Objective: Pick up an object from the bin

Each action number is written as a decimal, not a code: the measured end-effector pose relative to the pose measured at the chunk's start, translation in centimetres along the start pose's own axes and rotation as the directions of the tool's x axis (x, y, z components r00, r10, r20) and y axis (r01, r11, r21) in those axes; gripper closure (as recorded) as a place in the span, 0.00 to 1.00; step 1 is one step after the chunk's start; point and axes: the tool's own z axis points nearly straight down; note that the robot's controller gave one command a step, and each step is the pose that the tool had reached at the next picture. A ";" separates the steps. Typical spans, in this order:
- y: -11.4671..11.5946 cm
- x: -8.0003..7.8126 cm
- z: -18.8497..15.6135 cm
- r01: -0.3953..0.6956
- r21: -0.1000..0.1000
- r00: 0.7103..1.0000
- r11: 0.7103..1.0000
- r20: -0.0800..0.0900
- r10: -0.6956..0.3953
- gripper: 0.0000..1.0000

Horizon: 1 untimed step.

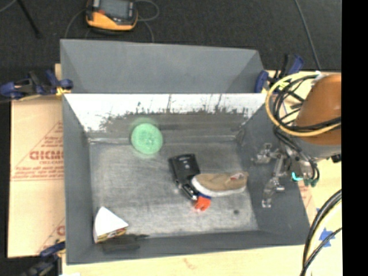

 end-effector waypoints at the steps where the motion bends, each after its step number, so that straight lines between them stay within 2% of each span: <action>1: 0.0 -0.2 -0.4 0.004 0.002 1.000 1.000 0.008 -0.004 0.00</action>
Offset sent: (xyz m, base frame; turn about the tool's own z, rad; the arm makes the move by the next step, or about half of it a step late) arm 0.0198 0.0676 -0.0652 -0.1309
